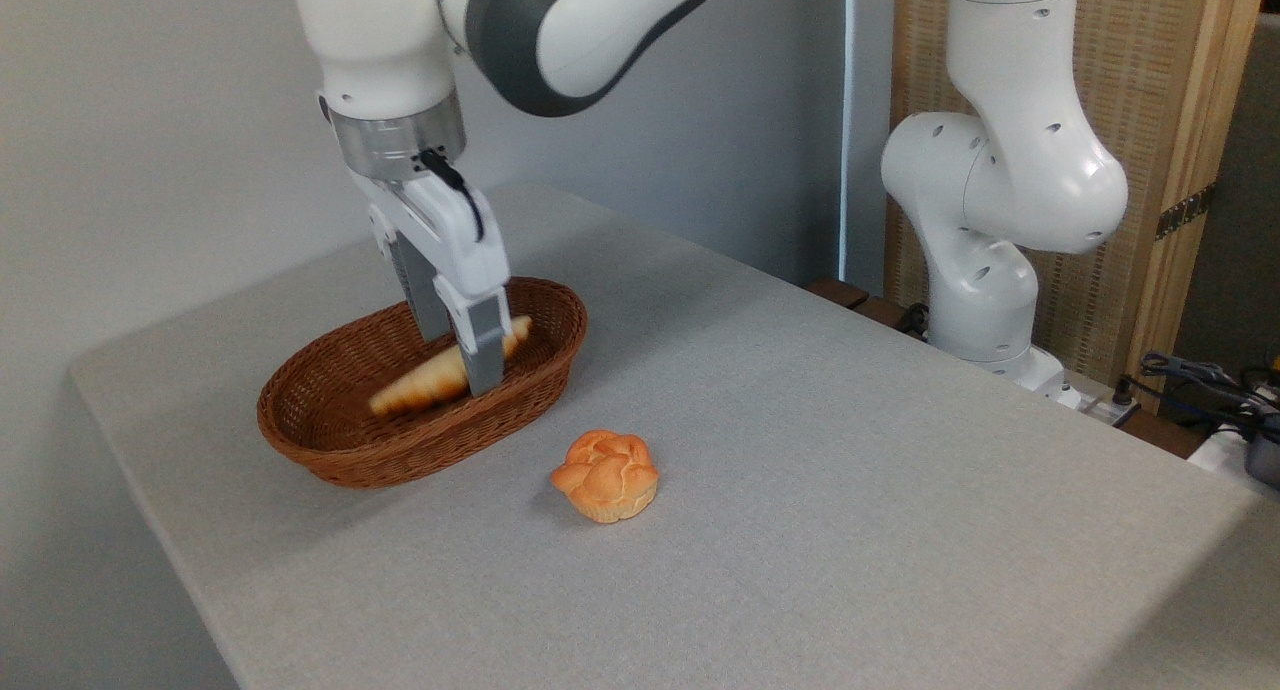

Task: Put bread into the basket
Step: 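Lower the bread roll into the basket and release it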

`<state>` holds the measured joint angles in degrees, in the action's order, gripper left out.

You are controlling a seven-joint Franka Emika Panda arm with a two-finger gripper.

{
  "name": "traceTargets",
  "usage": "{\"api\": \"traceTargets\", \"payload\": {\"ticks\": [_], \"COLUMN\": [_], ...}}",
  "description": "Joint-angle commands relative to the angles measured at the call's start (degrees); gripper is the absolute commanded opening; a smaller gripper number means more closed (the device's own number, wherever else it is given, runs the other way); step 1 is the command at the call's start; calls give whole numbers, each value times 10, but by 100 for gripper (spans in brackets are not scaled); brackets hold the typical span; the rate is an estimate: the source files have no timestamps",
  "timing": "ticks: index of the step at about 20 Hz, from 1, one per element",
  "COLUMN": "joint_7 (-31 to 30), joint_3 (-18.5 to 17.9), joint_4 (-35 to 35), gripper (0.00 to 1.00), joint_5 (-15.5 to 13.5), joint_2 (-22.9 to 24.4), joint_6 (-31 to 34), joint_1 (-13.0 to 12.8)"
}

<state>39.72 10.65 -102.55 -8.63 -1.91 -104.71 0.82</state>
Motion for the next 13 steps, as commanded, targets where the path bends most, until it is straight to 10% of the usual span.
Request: {"api": "traceTargets", "payload": {"ticks": [1, 13], "joint_7": [4, 14], "joint_3": [-40, -72], "joint_4": [1, 1], "gripper": [100, 100], "joint_5": [64, 69], "joint_2": [14, 9], "joint_6": [2, 1], "joint_1": [-2, -1]}}
